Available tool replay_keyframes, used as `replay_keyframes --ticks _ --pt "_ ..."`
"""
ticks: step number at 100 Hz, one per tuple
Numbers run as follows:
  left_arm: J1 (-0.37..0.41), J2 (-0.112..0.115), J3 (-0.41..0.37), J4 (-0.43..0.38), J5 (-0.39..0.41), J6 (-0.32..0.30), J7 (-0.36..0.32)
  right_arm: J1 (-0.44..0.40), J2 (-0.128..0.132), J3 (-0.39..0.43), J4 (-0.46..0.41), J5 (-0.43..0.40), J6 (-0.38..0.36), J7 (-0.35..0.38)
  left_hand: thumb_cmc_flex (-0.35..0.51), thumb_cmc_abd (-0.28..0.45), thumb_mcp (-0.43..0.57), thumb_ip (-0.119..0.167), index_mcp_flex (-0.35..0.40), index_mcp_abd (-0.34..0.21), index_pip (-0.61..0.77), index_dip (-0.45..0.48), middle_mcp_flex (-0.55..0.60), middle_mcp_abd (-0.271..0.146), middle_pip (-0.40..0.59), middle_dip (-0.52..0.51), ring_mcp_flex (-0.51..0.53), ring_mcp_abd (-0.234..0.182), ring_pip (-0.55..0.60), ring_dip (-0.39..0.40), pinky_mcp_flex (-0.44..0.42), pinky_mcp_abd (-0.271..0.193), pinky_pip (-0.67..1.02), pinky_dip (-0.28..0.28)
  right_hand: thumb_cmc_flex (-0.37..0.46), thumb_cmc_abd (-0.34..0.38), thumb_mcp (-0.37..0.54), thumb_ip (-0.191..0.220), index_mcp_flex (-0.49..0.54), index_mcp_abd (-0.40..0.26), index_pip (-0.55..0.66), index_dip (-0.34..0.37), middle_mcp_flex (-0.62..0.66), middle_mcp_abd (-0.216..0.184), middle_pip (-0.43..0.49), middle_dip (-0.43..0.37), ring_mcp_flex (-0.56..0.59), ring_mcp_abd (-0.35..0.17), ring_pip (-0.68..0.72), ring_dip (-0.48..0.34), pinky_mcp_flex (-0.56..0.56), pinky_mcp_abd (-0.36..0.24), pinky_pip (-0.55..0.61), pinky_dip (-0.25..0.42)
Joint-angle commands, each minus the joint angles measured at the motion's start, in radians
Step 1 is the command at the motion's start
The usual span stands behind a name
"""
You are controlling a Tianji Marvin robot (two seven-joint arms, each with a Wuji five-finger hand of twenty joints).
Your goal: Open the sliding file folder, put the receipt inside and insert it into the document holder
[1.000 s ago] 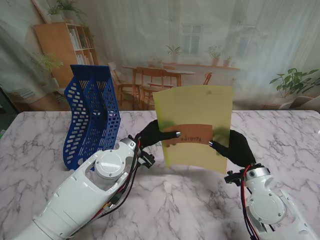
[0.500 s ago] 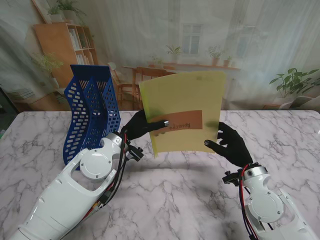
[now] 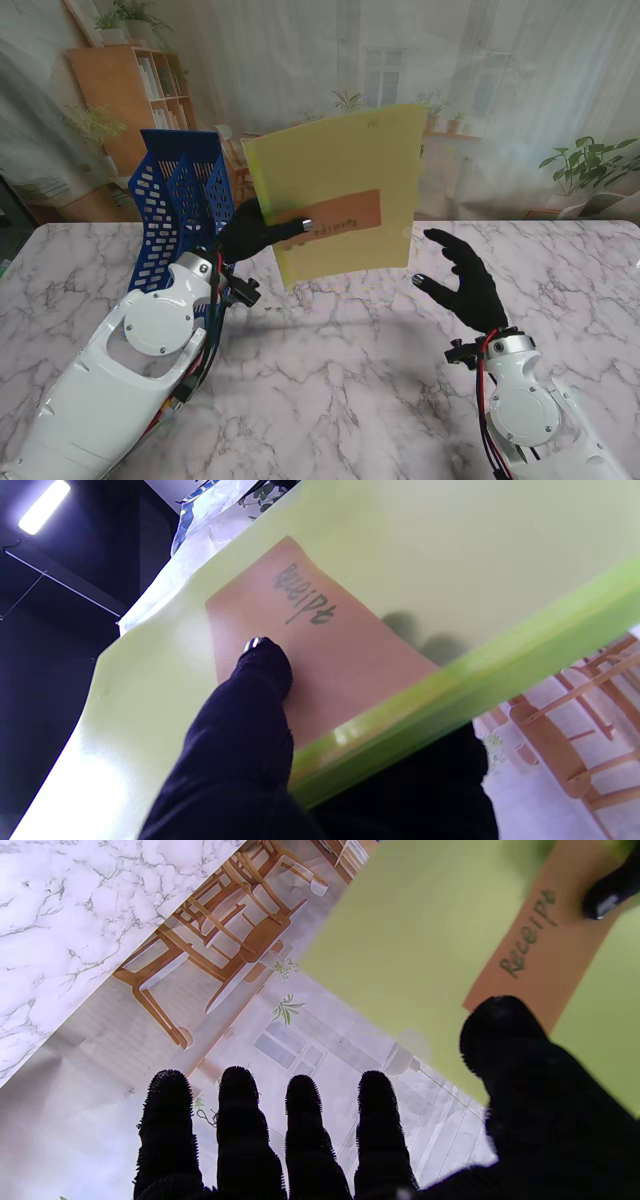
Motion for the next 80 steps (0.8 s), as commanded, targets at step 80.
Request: replay_keyframes --ticks 80 --pt "0.227 0.043 -0.448 -0.174 0.102 -0.245 0.0 0.02 -0.02 -0.039 0.022 0.011 0.065 -0.045 0.057 0.05 0.024 0.017 0.028 -0.025 0.01 0.009 0.01 0.024 0.02 -0.014 0.036 0.022 0.054 0.01 0.068 -0.07 0.079 -0.019 -0.011 0.086 -0.083 0.042 -0.038 0.026 0.008 -0.02 -0.039 0.001 0.011 0.0 -0.022 -0.009 -0.068 -0.021 0.024 -0.045 -0.154 0.092"
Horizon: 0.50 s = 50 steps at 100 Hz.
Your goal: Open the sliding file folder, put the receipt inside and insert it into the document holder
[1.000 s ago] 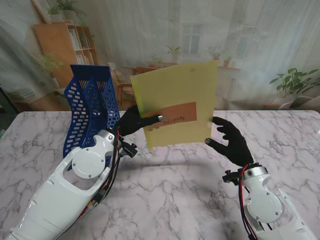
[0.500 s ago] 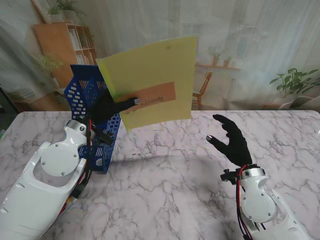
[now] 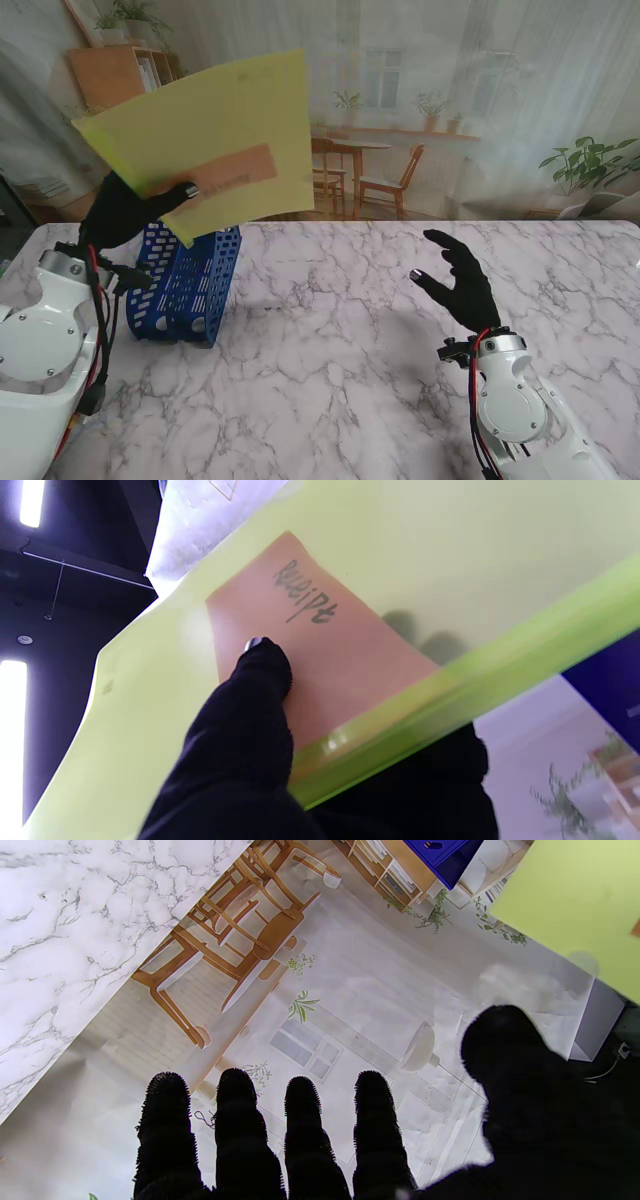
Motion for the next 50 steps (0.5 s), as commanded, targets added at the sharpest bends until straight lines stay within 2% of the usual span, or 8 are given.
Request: replay_keyframes --ticks 1,10,25,45,50 --pt "0.015 0.006 -0.029 0.002 0.007 -0.024 0.017 -0.004 -0.004 -0.003 -0.006 0.001 0.012 0.003 0.058 0.05 0.024 0.018 0.027 -0.024 0.012 0.007 0.009 0.025 0.02 -0.012 0.03 0.023 0.048 0.01 0.057 -0.07 0.068 0.001 -0.012 0.035 -0.021 0.024 -0.038 0.001 0.008 -0.019 -0.027 -0.002 0.012 0.0 -0.021 -0.023 -0.043 -0.01 0.003 -0.044 -0.026 0.019" --pt "0.033 0.0 -0.076 0.019 0.051 -0.078 0.064 -0.005 -0.004 -0.005 -0.01 0.005 0.022 0.005 0.058 0.051 0.022 0.019 0.027 -0.023 0.013 0.003 0.008 0.024 0.02 -0.013 0.046 0.019 0.059 0.01 0.078 -0.079 0.09 0.005 -0.009 0.038 -0.023 0.025 -0.038 0.001 0.008 -0.02 -0.028 -0.004 0.013 0.0 -0.021 -0.026 -0.043 -0.009 0.005 -0.043 -0.036 0.027" --pt "0.063 -0.018 -0.133 0.052 0.079 -0.128 0.152 -0.004 -0.004 -0.009 -0.013 0.012 0.036 0.011 0.059 0.054 0.022 0.02 0.023 -0.021 0.013 -0.004 0.002 0.025 0.016 -0.015 0.047 0.017 0.064 0.005 0.082 -0.08 0.102 0.004 -0.005 0.045 -0.029 0.026 -0.038 0.001 0.009 -0.02 -0.028 -0.001 0.017 0.002 -0.023 -0.029 -0.043 -0.007 0.005 -0.042 -0.054 0.042" --pt "0.077 -0.043 -0.17 0.107 0.159 -0.169 0.279 -0.005 -0.004 -0.011 -0.02 0.022 0.053 0.019 0.06 0.059 0.019 0.02 0.016 -0.018 0.009 -0.014 -0.004 0.025 0.013 -0.017 0.04 0.015 0.064 0.001 0.073 -0.078 0.099 -0.001 0.0 0.055 -0.036 0.028 -0.038 0.001 0.008 -0.02 -0.024 0.001 0.023 0.004 -0.024 -0.03 -0.042 -0.005 0.01 -0.041 -0.075 0.06" --pt "0.08 -0.048 -0.177 0.116 0.156 -0.171 0.297 -0.006 -0.004 -0.012 -0.022 0.025 0.055 0.02 0.062 0.06 0.018 0.021 0.016 -0.014 0.009 -0.017 -0.006 0.028 0.013 -0.017 0.038 0.017 0.063 -0.001 0.072 -0.078 0.099 -0.003 0.004 0.057 -0.039 0.028 -0.039 0.001 0.008 -0.02 -0.023 0.003 0.024 0.005 -0.022 -0.031 -0.041 -0.004 0.012 -0.041 -0.081 0.067"
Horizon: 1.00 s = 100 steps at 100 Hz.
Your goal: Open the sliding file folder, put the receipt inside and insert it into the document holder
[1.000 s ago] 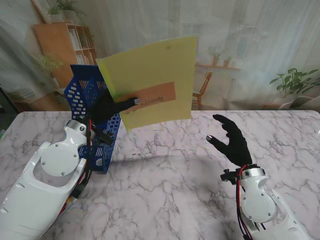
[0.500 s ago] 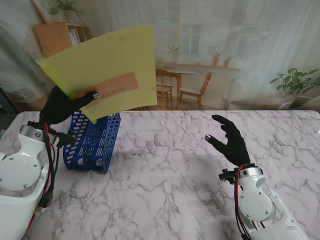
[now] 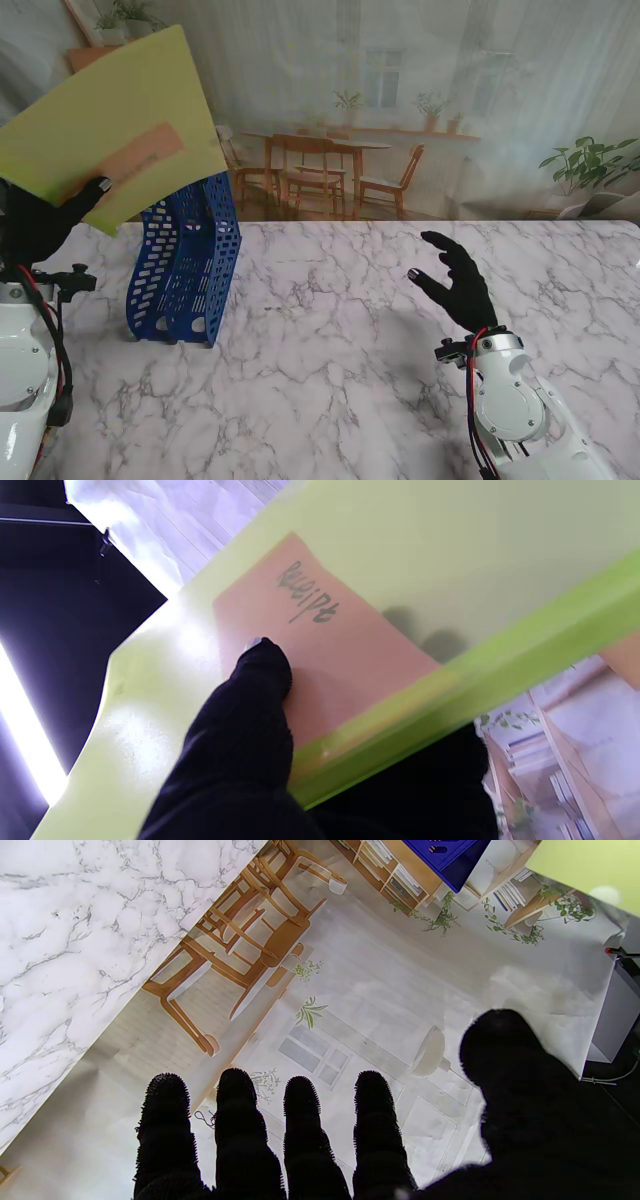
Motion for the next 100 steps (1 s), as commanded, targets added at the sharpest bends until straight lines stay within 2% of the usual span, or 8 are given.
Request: replay_keyframes --ticks 1,19,35,49,65,84,100 --pt "0.009 -0.011 -0.008 0.021 -0.02 -0.003 -0.004 -0.005 -0.004 -0.002 -0.006 0.003 0.008 0.002 0.062 0.06 0.018 0.021 0.015 -0.019 0.009 -0.006 -0.007 0.028 0.012 -0.004 0.017 0.019 0.043 0.0 0.042 -0.078 0.061 0.001 0.003 0.035 -0.028 0.027 -0.039 0.001 0.008 -0.02 -0.023 -0.006 0.02 0.004 -0.022 -0.03 -0.041 -0.004 0.007 -0.04 -0.028 0.022" --pt "0.004 -0.027 -0.006 0.062 0.015 0.003 0.076 -0.006 -0.004 -0.001 -0.009 0.009 0.012 0.004 0.065 0.067 0.014 0.022 0.007 -0.012 0.007 -0.013 -0.013 0.03 0.011 -0.004 0.013 0.02 0.043 -0.002 0.034 -0.077 0.06 -0.001 0.007 0.04 -0.034 0.028 -0.037 0.003 0.009 -0.02 -0.021 -0.005 0.024 0.005 -0.02 -0.031 -0.039 -0.002 0.012 -0.039 -0.042 0.037" --pt "-0.013 -0.04 0.028 0.079 0.023 0.036 0.136 -0.005 -0.003 -0.003 -0.013 0.017 0.025 0.012 0.071 0.073 0.011 0.024 -0.004 0.009 0.0 -0.027 -0.025 0.04 0.007 -0.006 0.012 0.023 0.048 -0.002 0.033 -0.072 0.066 0.0 0.011 0.045 -0.039 0.029 -0.036 0.004 0.008 -0.021 -0.025 -0.004 0.023 0.005 -0.021 -0.034 -0.038 -0.001 0.013 -0.039 -0.052 0.051" --pt "-0.025 -0.05 0.067 0.082 0.045 0.075 0.195 -0.005 -0.003 -0.004 -0.014 0.023 0.032 0.017 0.074 0.08 0.005 0.025 -0.013 0.02 -0.004 -0.039 -0.035 0.041 -0.007 -0.013 0.007 0.019 0.046 -0.004 0.029 -0.076 0.065 -0.001 0.013 0.048 -0.044 0.03 -0.036 0.006 0.007 -0.022 -0.028 -0.003 0.023 0.005 -0.021 -0.034 -0.037 0.001 0.016 -0.04 -0.061 0.064" --pt "-0.019 -0.064 0.101 0.049 0.04 0.117 0.255 -0.009 -0.003 -0.001 -0.018 0.027 0.039 0.022 0.078 0.091 -0.003 0.027 -0.027 0.024 -0.009 -0.052 -0.049 0.04 -0.024 -0.021 -0.007 0.016 0.03 -0.012 0.022 -0.066 0.056 -0.005 0.015 0.051 -0.049 0.031 -0.036 0.009 0.005 -0.023 -0.029 -0.002 0.023 0.005 -0.021 -0.033 -0.037 0.002 0.018 -0.038 -0.069 0.076" --pt "-0.012 -0.069 0.134 -0.003 0.035 0.174 0.275 -0.013 -0.003 0.001 -0.027 0.036 0.053 0.028 0.084 0.106 -0.014 0.029 -0.043 0.021 -0.014 -0.057 -0.067 0.036 -0.034 -0.024 -0.028 0.02 0.012 -0.017 -0.002 -0.061 0.033 -0.012 0.018 0.054 -0.053 0.032 -0.036 0.012 0.003 -0.025 -0.033 -0.001 0.022 0.004 -0.021 -0.035 -0.036 0.003 0.02 -0.039 -0.077 0.088" --pt "-0.027 -0.072 0.167 0.008 0.05 0.219 0.304 -0.017 -0.002 0.003 -0.034 0.043 0.062 0.034 0.088 0.118 -0.025 0.031 -0.054 0.02 -0.015 -0.055 -0.081 0.034 -0.033 -0.022 -0.045 0.026 0.01 -0.013 -0.02 -0.054 0.03 -0.007 0.019 0.055 -0.055 0.032 -0.033 0.014 0.002 -0.025 -0.035 0.002 0.022 0.004 -0.019 -0.034 -0.034 0.005 0.022 -0.039 -0.081 0.096"
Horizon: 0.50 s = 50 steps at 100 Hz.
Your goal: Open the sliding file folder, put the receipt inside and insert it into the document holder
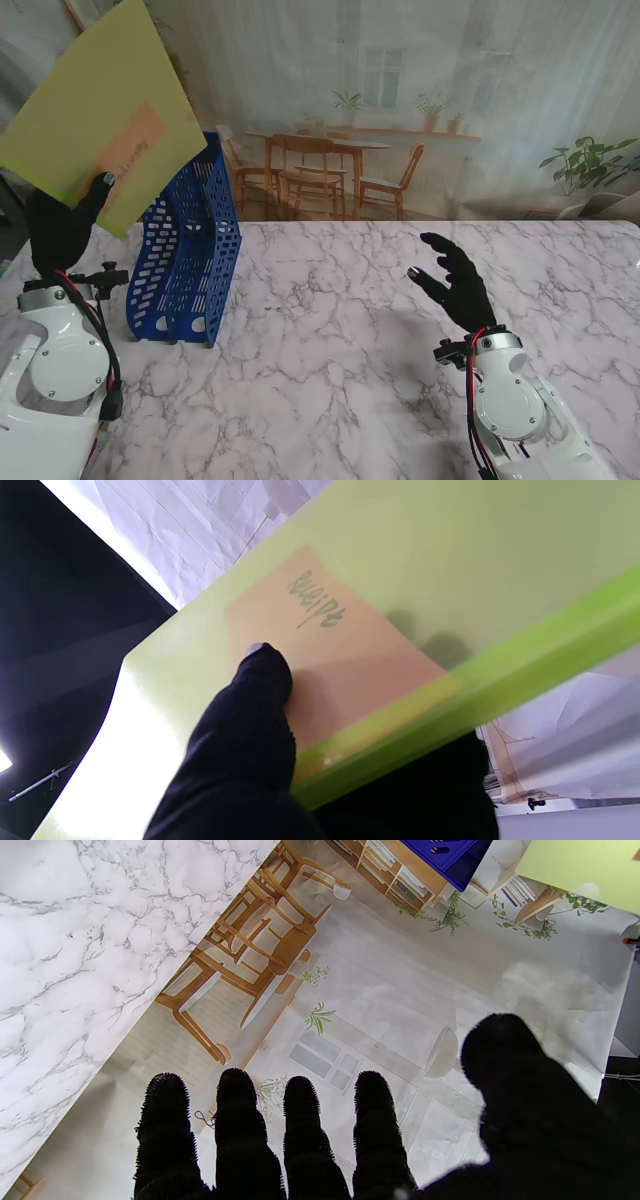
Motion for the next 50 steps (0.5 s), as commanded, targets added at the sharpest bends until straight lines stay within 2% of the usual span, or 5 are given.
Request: replay_keyframes --ticks 1,32,50 --pt "-0.012 -0.011 0.012 0.012 0.004 0.003 0.001 -0.007 -0.002 0.002 -0.004 0.0 0.007 0.003 0.076 0.083 -0.001 0.031 -0.027 -0.007 -0.007 -0.012 -0.026 0.01 -0.004 -0.007 -0.018 0.018 0.0 -0.002 0.007 -0.059 0.019 -0.006 0.019 0.026 -0.019 0.024 -0.033 0.014 0.002 -0.014 -0.036 0.0 0.02 0.003 -0.018 -0.034 -0.034 0.005 0.006 -0.039 -0.025 0.019" --pt "-0.035 -0.04 0.08 0.09 -0.055 0.034 0.09 -0.008 -0.001 0.003 -0.009 0.005 0.021 0.014 0.085 0.094 -0.015 0.034 -0.036 0.006 -0.011 -0.012 -0.036 0.019 -0.001 -0.004 -0.011 0.022 0.01 0.006 0.016 -0.056 0.024 0.003 0.023 0.03 -0.023 0.024 -0.031 0.016 0.0 -0.015 -0.041 0.004 0.023 0.004 -0.002 -0.043 -0.02 0.014 0.019 -0.039 -0.025 0.036" --pt "-0.047 -0.049 0.116 0.124 -0.056 0.046 0.131 -0.007 0.0 0.003 -0.009 0.007 0.025 0.017 0.085 0.103 -0.021 0.032 -0.047 0.014 -0.017 -0.013 -0.046 0.023 -0.002 -0.004 -0.002 0.022 0.014 0.008 0.027 -0.052 0.03 0.007 0.025 0.031 -0.027 0.024 -0.029 0.016 0.0 -0.014 -0.043 0.006 0.028 0.006 0.002 -0.043 -0.009 0.022 0.023 -0.041 -0.023 0.048"
